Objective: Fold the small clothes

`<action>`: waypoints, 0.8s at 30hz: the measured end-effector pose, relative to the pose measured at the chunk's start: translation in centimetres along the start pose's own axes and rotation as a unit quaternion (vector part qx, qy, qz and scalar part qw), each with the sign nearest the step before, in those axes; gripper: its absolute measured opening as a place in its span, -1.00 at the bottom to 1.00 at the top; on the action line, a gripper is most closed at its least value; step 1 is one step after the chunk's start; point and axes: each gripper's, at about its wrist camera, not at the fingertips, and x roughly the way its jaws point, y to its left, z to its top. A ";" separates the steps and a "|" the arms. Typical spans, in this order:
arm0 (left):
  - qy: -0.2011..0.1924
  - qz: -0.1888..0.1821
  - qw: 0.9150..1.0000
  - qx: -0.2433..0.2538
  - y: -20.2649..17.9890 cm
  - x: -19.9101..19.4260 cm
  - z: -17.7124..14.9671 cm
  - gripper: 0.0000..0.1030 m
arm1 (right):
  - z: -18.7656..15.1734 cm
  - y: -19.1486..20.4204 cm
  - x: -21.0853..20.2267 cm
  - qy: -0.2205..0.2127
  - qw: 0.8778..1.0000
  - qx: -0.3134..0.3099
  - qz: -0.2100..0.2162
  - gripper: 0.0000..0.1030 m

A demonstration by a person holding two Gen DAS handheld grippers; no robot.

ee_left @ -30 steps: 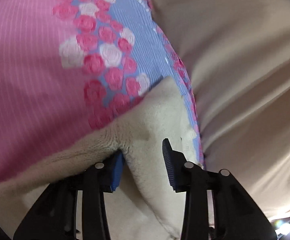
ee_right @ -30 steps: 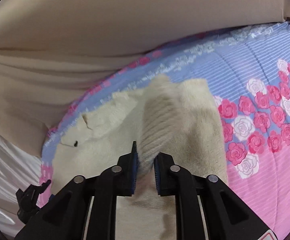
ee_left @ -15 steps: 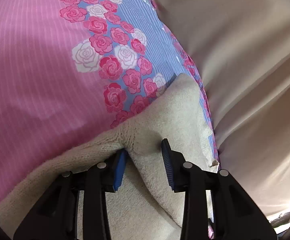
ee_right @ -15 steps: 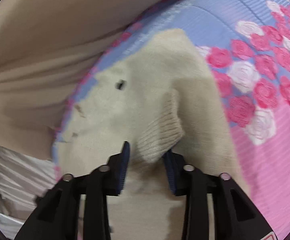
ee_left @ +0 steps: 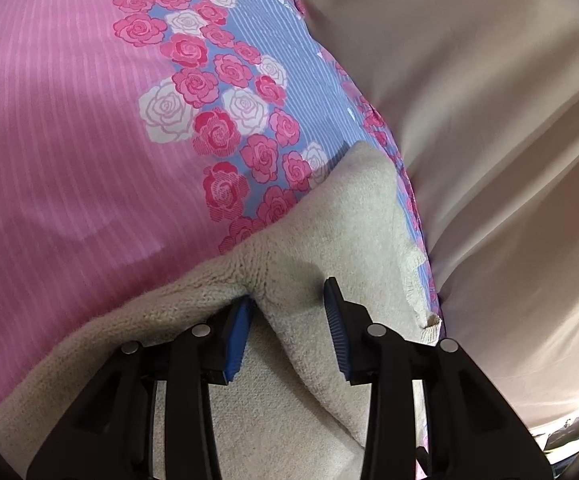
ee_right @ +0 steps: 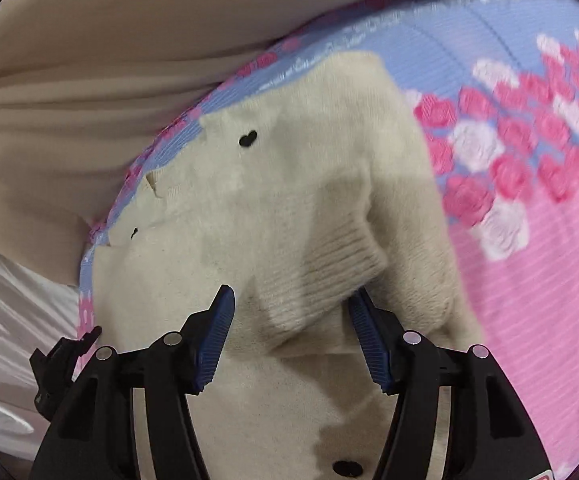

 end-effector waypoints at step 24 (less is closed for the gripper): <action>-0.003 0.008 1.000 0.021 -0.3 0.3 0.0 -0.32 | 0.3 -2.8 -2.4 -0.051 0.997 0.049 0.017 -0.73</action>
